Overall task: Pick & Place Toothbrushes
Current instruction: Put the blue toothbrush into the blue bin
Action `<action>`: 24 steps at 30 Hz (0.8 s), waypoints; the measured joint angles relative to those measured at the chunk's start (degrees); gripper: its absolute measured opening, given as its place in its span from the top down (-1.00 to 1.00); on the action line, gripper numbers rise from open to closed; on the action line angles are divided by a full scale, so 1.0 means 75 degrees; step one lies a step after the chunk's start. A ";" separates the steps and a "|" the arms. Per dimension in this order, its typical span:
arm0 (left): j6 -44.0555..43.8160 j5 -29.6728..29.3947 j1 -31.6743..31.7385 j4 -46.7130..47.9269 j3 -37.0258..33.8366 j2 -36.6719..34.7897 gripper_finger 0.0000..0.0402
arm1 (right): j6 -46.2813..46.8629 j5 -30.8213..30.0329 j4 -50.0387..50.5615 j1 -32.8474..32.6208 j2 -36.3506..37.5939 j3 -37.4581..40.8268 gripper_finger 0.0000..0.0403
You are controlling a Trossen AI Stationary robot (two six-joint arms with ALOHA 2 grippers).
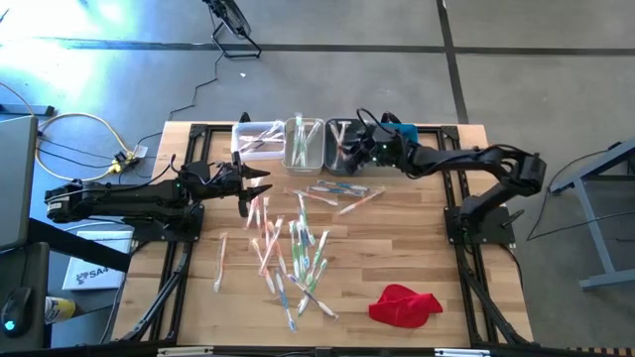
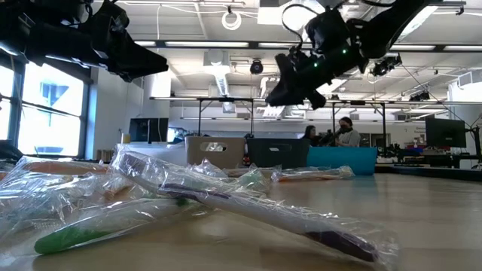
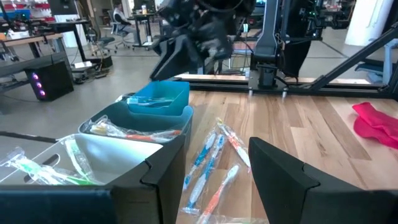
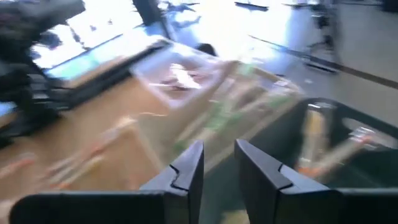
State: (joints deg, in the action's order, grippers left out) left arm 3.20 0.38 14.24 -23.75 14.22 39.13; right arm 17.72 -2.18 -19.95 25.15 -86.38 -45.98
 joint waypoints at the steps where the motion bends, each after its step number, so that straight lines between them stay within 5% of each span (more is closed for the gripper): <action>1: 0.0000 0.0000 0.0000 0.0003 0.0000 0.0000 0.15 | -0.0001 0.0201 -0.0027 -0.0063 0.0011 -0.0001 0.59; 9: -0.0001 0.0001 0.0000 0.0003 0.0000 -0.0001 0.15 | -0.0402 0.1907 0.0351 -0.0553 -0.0062 -0.0002 0.60; 24: -0.0061 0.0003 0.0000 0.0055 0.0000 -0.0003 0.15 | -0.1581 0.0438 0.2803 -0.2001 -0.0069 0.0003 0.60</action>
State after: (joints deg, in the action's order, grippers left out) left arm 2.74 0.40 14.24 -23.34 14.22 39.11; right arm 5.86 1.11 1.07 10.14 -86.89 -45.95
